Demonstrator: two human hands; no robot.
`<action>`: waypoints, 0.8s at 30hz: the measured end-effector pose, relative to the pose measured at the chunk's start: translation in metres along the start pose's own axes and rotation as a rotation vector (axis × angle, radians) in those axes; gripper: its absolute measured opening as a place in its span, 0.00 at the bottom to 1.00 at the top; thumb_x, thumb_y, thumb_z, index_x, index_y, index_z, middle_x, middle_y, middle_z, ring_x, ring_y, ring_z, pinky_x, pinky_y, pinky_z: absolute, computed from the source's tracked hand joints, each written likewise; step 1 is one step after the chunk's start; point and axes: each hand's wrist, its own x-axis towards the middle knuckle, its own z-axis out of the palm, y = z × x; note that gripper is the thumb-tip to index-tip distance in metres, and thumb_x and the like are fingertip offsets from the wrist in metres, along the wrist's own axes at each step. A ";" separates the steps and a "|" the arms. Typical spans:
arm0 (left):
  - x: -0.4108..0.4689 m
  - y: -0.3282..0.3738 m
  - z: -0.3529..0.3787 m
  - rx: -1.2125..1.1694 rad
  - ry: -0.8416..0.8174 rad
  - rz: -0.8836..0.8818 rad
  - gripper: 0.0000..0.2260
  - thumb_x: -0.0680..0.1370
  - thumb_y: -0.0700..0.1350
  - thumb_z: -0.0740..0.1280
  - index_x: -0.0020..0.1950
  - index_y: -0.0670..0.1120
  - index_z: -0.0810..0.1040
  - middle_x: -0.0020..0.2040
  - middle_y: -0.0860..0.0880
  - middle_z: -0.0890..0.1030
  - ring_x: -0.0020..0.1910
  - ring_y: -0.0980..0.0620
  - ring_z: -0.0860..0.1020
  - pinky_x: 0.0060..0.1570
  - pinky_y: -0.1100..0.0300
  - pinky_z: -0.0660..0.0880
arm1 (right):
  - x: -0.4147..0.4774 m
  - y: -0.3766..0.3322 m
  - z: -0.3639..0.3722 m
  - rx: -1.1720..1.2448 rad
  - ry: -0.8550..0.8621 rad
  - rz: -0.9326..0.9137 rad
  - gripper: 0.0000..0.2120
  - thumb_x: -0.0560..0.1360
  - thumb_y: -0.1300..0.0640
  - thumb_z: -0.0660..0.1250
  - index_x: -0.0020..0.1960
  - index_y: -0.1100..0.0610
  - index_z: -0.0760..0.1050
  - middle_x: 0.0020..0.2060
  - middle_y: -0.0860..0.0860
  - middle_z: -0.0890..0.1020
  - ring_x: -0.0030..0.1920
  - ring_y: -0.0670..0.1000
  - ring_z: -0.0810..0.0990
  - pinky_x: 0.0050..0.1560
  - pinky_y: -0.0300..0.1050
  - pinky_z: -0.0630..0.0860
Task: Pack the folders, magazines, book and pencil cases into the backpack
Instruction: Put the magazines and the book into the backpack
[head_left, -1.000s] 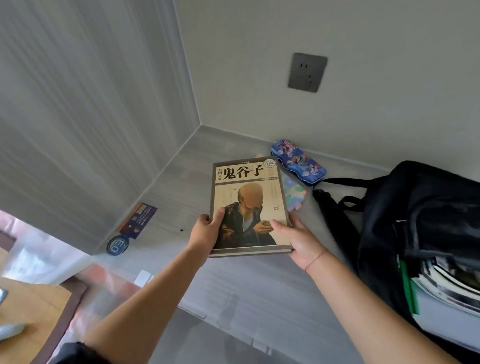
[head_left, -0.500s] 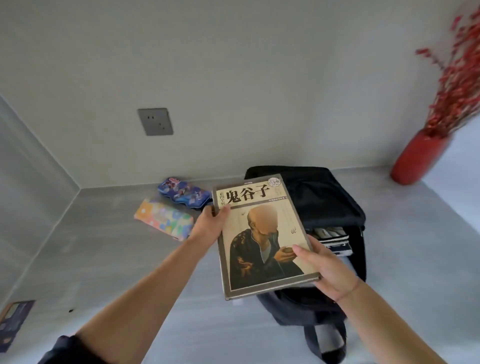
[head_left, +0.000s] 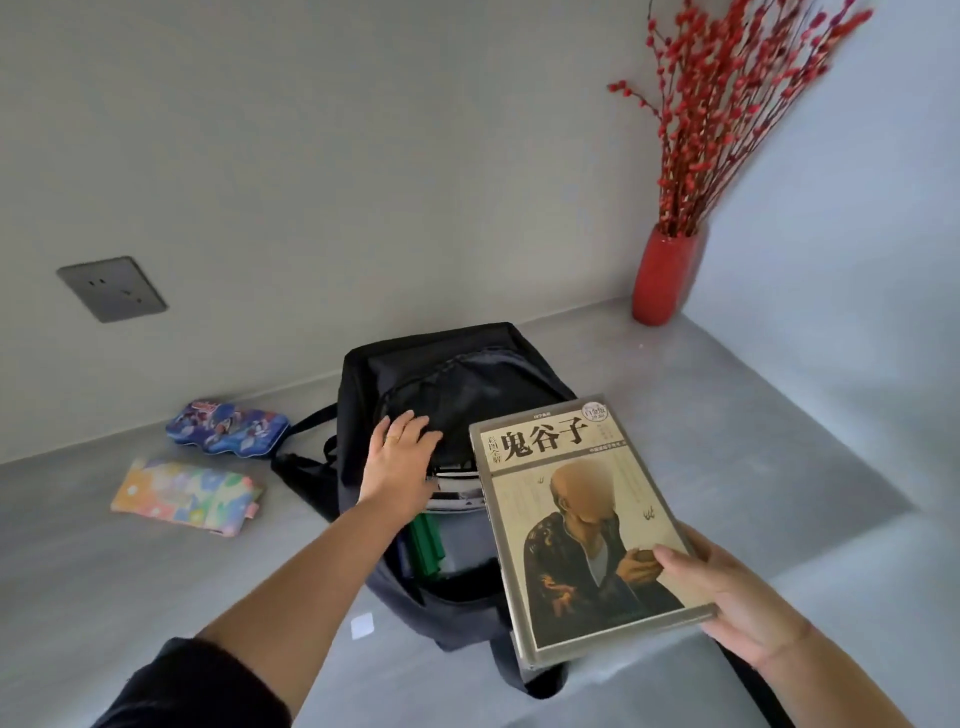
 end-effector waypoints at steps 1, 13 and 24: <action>0.005 0.002 -0.001 -0.027 0.083 -0.016 0.21 0.74 0.47 0.68 0.67 0.51 0.72 0.69 0.50 0.71 0.72 0.49 0.62 0.73 0.53 0.51 | -0.002 0.002 -0.002 0.006 -0.008 0.002 0.23 0.73 0.59 0.66 0.67 0.52 0.70 0.61 0.57 0.78 0.64 0.60 0.74 0.56 0.51 0.76; 0.035 0.012 -0.054 -0.354 0.396 -0.163 0.10 0.78 0.49 0.64 0.41 0.44 0.78 0.33 0.49 0.79 0.32 0.49 0.77 0.32 0.59 0.69 | 0.034 0.026 0.028 0.023 -0.106 0.164 0.28 0.64 0.52 0.75 0.63 0.51 0.76 0.57 0.54 0.82 0.63 0.58 0.75 0.59 0.54 0.73; 0.020 0.004 -0.051 -0.368 0.369 -0.060 0.07 0.77 0.47 0.66 0.44 0.44 0.79 0.38 0.48 0.81 0.39 0.49 0.77 0.37 0.59 0.69 | 0.147 -0.018 0.066 0.291 -0.002 0.110 0.09 0.76 0.69 0.61 0.53 0.62 0.76 0.48 0.57 0.83 0.50 0.52 0.82 0.51 0.47 0.77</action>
